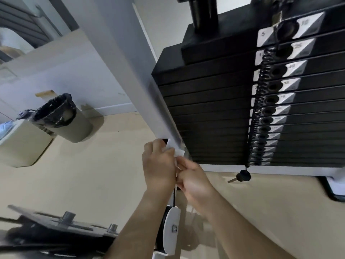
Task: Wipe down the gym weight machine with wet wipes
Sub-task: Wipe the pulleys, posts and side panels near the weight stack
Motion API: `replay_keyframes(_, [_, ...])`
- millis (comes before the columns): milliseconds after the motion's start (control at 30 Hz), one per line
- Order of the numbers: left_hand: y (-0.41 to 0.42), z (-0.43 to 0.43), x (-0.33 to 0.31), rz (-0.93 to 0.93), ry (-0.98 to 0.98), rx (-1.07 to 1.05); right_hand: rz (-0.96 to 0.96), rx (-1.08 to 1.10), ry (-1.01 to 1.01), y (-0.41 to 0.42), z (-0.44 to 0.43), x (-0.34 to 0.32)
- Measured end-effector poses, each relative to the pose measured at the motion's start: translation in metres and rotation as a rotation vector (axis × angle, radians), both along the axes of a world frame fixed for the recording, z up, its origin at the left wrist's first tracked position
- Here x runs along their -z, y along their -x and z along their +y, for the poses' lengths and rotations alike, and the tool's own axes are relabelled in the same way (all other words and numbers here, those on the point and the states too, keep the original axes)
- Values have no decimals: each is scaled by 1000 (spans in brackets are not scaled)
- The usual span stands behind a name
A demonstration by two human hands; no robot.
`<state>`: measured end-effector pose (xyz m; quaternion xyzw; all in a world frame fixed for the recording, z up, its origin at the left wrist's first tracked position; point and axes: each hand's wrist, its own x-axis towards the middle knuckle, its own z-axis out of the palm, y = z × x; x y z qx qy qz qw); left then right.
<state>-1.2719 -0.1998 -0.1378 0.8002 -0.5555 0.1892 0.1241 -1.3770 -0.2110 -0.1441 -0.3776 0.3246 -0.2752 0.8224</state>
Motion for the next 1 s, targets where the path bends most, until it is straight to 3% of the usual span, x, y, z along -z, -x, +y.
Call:
replay_keyframes(67, [8, -1, -1, 0, -110, -43, 2, 123, -207, 1, -2, 3])
replay_keyframes(167, [38, 9, 20, 328, -227, -66, 119, 219, -295, 4, -8, 18])
replay_keyframes(267, [59, 19, 48, 903, 66, -133, 185, 178, -180, 13, -11, 32])
replay_keyframes(367, [49, 5, 73, 1370, 323, -261, 254, 117, -89, 13, -11, 41])
replay_keyframes(433, [48, -8, 80, 1575, 485, -312, 281, 85, -69, 14, -10, 46])
replay_keyframes(500, [54, -21, 82, 1575, 570, -304, 268, 80, -114, 23, -6, 49])
replay_keyframes(633, [69, -44, 88, 1362, 536, -202, 310, 46, -75, 50, -11, 54])
replay_keyframes(767, [59, -32, 124, 1203, 293, -246, 390, -32, -28, 69, -16, 55])
replay_keyframes(1000, [24, -20, 153, 860, 13, -221, 385, 44, -128, 107, -16, 71])
